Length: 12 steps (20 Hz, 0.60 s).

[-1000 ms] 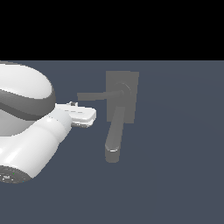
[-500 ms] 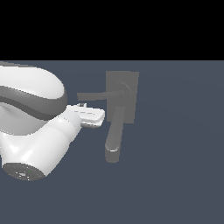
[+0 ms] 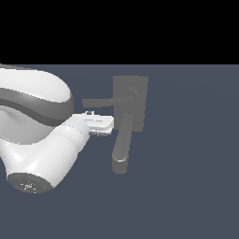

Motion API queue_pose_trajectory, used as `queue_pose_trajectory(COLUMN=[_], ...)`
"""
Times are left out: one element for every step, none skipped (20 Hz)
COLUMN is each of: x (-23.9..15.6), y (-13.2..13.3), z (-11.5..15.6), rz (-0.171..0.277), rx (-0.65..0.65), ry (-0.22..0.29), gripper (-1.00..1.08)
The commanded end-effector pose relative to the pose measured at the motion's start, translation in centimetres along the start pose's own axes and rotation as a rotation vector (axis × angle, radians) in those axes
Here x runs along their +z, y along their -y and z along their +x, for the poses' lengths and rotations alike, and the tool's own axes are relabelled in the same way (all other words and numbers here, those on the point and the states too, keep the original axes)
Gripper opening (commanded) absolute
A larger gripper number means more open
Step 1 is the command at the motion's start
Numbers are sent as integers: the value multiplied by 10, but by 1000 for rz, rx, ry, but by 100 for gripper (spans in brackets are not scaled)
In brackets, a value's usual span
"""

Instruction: Turn on the faucet by rotating a designated handle.

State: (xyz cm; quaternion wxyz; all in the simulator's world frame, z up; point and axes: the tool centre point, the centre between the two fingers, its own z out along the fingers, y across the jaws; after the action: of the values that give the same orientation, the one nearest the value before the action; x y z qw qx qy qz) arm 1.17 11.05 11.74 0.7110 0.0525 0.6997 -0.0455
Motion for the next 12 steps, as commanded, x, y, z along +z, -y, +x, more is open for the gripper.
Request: queue_pose_trajectory(x=[-1, -2, -2, -2, -2, -2, -2, -2, -2, -2, -2, -2], y=[5, 8, 10, 11, 12, 12, 12, 12, 11, 11, 10, 10], z=[1, 2, 2, 2, 2, 2, 2, 2, 2, -2, -6, -10], rz=[8, 14, 18, 21, 22, 22, 22, 22, 22, 22, 22, 22], rx=[-16, -21, -24, -26, -27, -27, -27, -27, -26, -26, -26, -26], ry=[-9, -12, -14, -15, -15, -15, -15, -15, -15, -15, -15, -15], gripper=[-100, -100, -100, -100, -100, -100, -100, -100, -100, -100, -100, -100])
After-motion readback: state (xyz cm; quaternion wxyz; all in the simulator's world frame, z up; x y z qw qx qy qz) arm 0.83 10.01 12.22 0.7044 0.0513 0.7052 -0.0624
